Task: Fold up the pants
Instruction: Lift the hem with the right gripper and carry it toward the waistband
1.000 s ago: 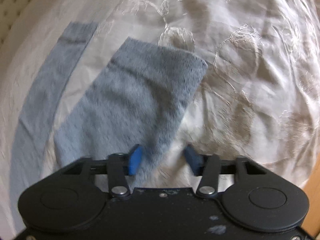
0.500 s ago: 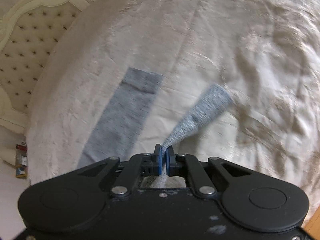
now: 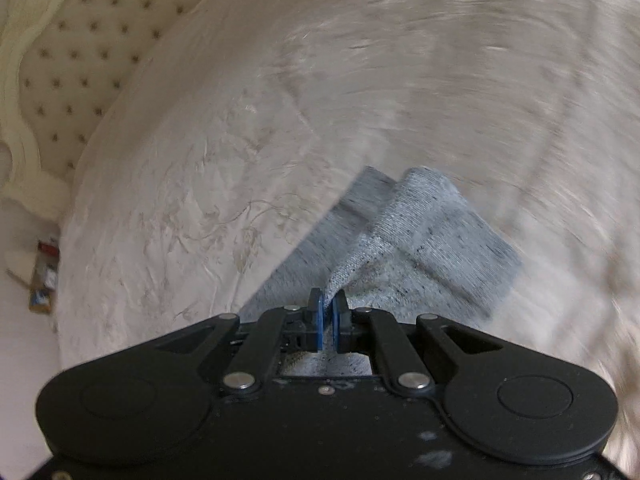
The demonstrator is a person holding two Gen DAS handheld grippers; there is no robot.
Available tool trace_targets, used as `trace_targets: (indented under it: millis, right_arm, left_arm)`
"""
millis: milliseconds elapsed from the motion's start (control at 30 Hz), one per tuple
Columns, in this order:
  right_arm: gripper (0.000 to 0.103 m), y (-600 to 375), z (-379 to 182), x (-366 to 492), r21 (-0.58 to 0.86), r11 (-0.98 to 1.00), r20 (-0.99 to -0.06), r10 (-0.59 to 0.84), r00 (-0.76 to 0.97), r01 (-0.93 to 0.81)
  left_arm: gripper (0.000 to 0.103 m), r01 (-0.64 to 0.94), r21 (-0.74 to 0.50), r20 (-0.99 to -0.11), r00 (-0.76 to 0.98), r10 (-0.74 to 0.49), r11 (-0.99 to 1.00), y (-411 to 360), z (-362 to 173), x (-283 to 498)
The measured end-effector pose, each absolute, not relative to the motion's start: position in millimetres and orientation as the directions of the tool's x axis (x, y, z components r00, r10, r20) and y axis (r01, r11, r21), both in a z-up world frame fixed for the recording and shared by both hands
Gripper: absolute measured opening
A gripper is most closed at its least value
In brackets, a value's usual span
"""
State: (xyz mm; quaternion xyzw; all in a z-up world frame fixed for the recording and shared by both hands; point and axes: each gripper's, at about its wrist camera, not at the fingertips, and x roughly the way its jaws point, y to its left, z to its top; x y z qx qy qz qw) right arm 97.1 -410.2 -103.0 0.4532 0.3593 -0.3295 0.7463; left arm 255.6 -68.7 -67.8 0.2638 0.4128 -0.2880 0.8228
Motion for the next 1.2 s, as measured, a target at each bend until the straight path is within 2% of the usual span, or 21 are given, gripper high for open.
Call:
trace_targets:
  millis: [200, 300, 400, 467, 567, 767, 900, 1033, 1067, 1133, 1200]
  right_arm:
    - [0.008, -431, -143, 153, 0.364, 0.452, -0.866, -0.159, 0.474, 0.815]
    - [0.014, -434, -158, 166, 0.313, 0.536, -0.873, -0.163, 0.46, 0.784]
    - [0.028, -437, -151, 155, 0.324, 0.568, -0.843, -0.19, 0.504, 0.757]
    - [0.045, -442, -140, 135, 0.354, 0.559, -0.816, -0.206, 0.54, 0.749]
    - [0.045, -449, -126, 105, 0.346, 0.562, -0.8, -0.242, 0.549, 0.751]
    - [0.046, -465, -132, 93, 0.145, 0.679, -0.822, -0.322, 0.469, 0.72]
    - [0.044, -476, -148, 110, 0.078, 0.745, -0.831, -0.319, 0.456, 0.663]
    - [0.043, -482, -161, 118, 0.099, 0.782, -0.846, -0.26, 0.466, 0.616]
    - [0.027, -482, -163, 119, 0.107, 0.792, -0.85, -0.241, 0.469, 0.601]
    - [0.004, -479, -160, 118, 0.111, 0.802, -0.859, -0.22, 0.463, 0.587]
    - [0.003, -473, -147, 112, 0.13, 0.802, -0.839, -0.224, 0.496, 0.583]
  left_arm:
    - [0.011, 0.654, 0.171, -0.868, 0.453, -0.201, 0.737, -83, -102, 298]
    - [0.011, 0.622, 0.146, -0.884, 0.431, -0.182, 0.769, -85, -112, 311]
    - [0.011, 0.604, 0.152, -0.893, 0.424, -0.154, 0.782, -87, -120, 314]
    - [0.011, 0.602, 0.154, -0.898, 0.417, -0.143, 0.783, -87, -123, 313]
    - [0.011, 0.6, 0.161, -0.9, 0.414, -0.133, 0.784, -88, -125, 314]
    - [0.012, 0.584, 0.178, -0.899, 0.423, -0.111, 0.792, -90, -125, 311]
    - [0.012, 0.58, 0.199, -0.898, 0.43, -0.09, 0.79, -94, -127, 309]
    - [0.012, 0.57, 0.205, -0.897, 0.434, -0.081, 0.796, -94, -127, 308]
    - [0.012, 0.567, 0.207, -0.896, 0.437, -0.079, 0.797, -94, -127, 307]
    - [0.011, 0.557, 0.211, -0.892, 0.446, -0.075, 0.803, -93, -125, 304]
    - [0.011, 0.545, 0.212, -0.883, 0.462, -0.079, 0.811, -91, -117, 299]
